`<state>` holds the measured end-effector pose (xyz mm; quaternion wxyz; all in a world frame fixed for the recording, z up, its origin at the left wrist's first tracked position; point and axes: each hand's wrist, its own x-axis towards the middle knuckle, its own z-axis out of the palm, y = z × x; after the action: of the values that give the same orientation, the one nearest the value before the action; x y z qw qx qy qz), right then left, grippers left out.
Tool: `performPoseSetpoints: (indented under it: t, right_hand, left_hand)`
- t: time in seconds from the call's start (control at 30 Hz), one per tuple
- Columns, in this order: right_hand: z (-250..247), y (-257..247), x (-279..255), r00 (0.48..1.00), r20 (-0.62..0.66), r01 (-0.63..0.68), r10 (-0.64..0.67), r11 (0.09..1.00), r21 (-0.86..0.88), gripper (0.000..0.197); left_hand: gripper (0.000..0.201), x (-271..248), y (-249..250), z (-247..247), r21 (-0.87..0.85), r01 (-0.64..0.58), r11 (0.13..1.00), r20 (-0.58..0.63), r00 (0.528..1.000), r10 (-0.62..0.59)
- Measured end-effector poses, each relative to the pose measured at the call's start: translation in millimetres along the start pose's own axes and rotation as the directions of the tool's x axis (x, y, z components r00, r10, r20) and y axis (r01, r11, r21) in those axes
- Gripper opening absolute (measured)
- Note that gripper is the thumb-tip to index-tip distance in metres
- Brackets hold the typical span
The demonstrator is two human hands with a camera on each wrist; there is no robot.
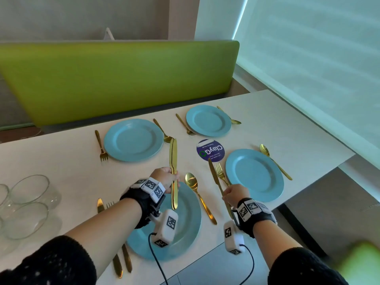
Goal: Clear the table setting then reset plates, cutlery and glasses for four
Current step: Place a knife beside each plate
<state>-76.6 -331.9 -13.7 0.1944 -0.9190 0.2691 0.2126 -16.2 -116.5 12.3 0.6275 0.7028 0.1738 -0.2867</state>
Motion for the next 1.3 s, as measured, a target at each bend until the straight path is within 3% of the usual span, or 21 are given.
performPoseSetpoints:
  t: [0.1,0.27,0.63,1.3]
  right_hand:
    - [3,4,9,1.0,-0.005,0.013,-0.013,0.999,-0.04,0.025]
    - [10,8,22,0.999,-0.044,-0.028,0.03,0.999,0.036,0.02]
    - [14,13,36,0.991,-0.133,-0.03,0.028,0.999,-0.016,0.025]
    - [19,18,38,0.988,-0.152,-0.017,0.006,0.997,-0.07,0.026]
  left_hand:
    - [0.02,5,3,11,0.003,0.015,1.0,0.005,1.0,-0.015]
    - [0.013,10,8,26,0.014,0.027,1.0,0.004,1.0,-0.027]
    - [0.015,16,14,39,0.011,0.05,0.999,-0.006,0.999,-0.05]
    - [0.017,12,12,42,-0.012,0.054,0.998,-0.03,0.998,-0.055]
